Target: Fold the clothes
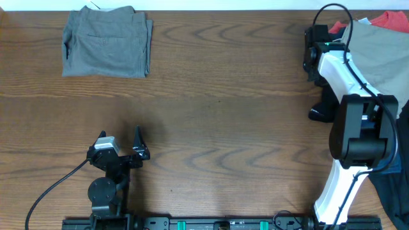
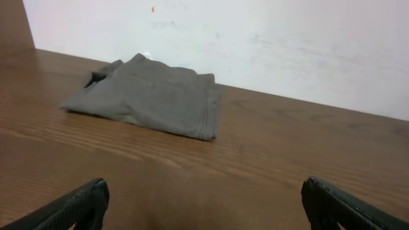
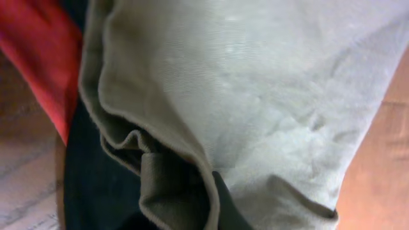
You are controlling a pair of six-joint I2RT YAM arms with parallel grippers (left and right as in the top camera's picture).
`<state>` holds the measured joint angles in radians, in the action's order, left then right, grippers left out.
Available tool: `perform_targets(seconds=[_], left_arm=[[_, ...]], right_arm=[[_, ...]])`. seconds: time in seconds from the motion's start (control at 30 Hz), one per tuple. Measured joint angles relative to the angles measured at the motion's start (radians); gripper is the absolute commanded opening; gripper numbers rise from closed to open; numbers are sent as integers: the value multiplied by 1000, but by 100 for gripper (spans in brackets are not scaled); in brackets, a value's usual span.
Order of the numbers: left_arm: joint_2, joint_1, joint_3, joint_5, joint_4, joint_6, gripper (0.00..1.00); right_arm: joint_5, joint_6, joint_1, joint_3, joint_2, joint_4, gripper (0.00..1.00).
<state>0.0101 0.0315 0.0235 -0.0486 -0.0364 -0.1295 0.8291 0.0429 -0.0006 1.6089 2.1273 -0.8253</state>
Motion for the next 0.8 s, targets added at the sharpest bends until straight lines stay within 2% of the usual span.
perform_targets(seconds=[0.17,0.37,0.6,0.8], left_arm=[[0,0,0,0,0,0,98],[0,0,0,0,0,0,98],[0,0,0,0,0,0,98],[0,0,0,0,0,0,98]], right_arm=[[0,86,-2,1,-125,10,1],[7,129,-19,26,-399,77,2],[20,116,-21,34,-644,198,2],[118,50,-20,34,-734,380,1]])
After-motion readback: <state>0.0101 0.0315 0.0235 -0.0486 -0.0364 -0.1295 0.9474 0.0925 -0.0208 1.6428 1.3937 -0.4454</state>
